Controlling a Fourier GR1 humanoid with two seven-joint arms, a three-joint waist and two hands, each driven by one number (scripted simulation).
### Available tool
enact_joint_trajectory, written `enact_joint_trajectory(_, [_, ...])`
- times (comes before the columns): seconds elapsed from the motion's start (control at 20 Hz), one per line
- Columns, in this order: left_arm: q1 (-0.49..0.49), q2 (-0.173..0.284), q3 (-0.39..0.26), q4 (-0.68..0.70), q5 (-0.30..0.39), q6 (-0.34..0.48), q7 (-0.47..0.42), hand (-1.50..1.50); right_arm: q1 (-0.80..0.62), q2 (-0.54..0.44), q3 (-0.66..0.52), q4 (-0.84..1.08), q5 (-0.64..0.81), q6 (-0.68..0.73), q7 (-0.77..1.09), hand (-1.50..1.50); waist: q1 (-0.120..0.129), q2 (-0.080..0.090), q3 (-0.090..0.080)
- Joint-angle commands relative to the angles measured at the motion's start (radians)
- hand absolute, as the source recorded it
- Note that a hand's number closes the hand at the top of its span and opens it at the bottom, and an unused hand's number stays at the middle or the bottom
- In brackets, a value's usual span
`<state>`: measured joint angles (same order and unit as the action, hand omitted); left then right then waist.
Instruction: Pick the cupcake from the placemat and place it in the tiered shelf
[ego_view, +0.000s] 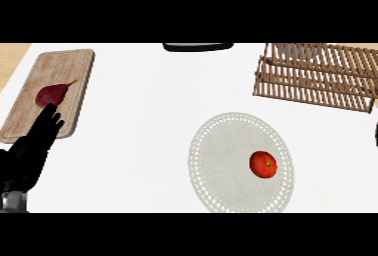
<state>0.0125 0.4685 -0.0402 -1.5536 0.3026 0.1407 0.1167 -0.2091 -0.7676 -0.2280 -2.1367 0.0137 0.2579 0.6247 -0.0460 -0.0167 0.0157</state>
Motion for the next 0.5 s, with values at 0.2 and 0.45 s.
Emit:
enact_joint_trajectory(0.2, [0.029,0.015,0.029,0.115,-0.019,-0.049,-0.042,0.0,-0.085,-0.112,-0.253,-0.041,-0.171,0.035,0.158,1.5,0.032,0.013,-0.018])
enact_joint_trajectory(0.45, [0.07,-0.014,0.0,0.049,-0.02,-0.046,-0.029,0.0,-0.153,-0.249,-0.281,0.072,-0.103,0.09,0.15,1.5,0.06,0.017,-0.017])
